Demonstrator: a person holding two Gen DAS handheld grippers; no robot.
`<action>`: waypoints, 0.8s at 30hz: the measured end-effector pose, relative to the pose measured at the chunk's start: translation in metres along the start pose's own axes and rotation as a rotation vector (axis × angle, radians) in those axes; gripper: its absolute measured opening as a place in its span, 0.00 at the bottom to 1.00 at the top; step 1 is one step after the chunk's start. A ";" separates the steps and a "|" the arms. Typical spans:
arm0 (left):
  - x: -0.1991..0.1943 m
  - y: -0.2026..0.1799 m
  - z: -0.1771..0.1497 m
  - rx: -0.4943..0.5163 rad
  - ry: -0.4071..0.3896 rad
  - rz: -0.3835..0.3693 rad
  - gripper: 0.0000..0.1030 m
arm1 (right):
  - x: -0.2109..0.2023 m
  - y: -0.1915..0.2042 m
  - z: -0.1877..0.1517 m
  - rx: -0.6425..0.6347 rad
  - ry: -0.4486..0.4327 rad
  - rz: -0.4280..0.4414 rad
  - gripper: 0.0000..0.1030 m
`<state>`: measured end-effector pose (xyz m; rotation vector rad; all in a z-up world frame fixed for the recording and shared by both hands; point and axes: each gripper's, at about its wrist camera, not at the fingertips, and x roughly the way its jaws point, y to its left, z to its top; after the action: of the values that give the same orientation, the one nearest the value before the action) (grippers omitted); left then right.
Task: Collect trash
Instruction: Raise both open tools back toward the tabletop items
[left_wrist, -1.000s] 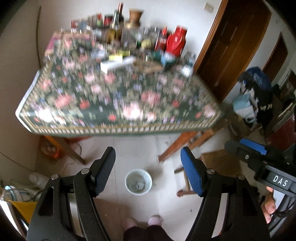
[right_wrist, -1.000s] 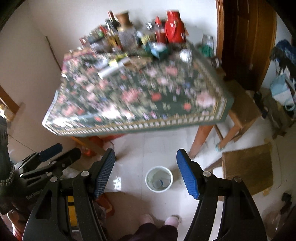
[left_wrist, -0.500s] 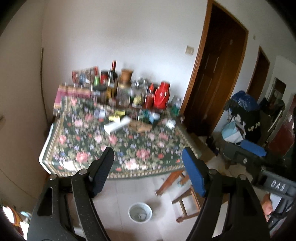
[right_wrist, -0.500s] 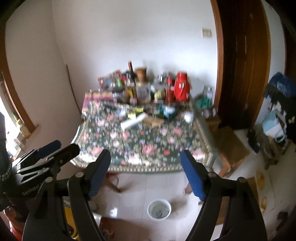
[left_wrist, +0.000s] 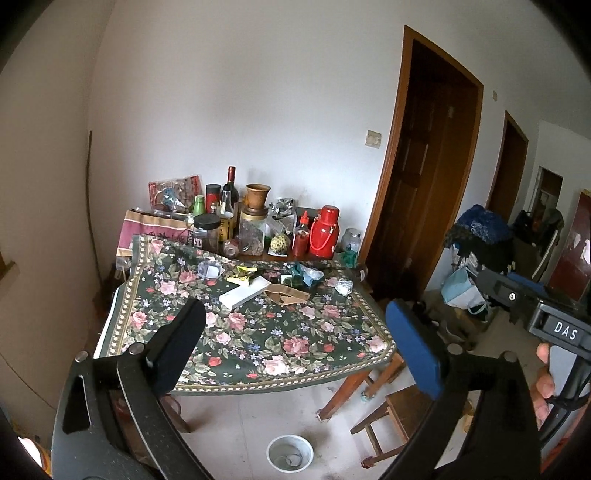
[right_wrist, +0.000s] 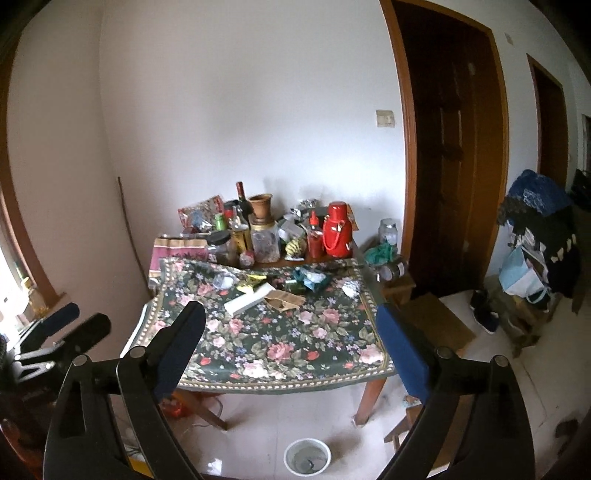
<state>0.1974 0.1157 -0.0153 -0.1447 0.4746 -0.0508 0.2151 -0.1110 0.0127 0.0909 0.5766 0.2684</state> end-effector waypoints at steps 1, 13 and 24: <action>0.003 0.001 0.000 0.002 0.004 0.004 0.96 | 0.005 -0.002 0.000 0.000 0.007 -0.007 0.89; 0.091 -0.008 0.032 0.013 0.010 0.074 0.96 | 0.069 -0.042 0.030 0.011 0.030 0.012 0.89; 0.198 -0.040 0.096 -0.039 -0.011 0.140 0.95 | 0.153 -0.101 0.099 -0.033 0.049 0.041 0.89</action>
<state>0.4164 0.0720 -0.0145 -0.1493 0.4733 0.0960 0.4155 -0.1666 -0.0014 0.0644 0.6194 0.3206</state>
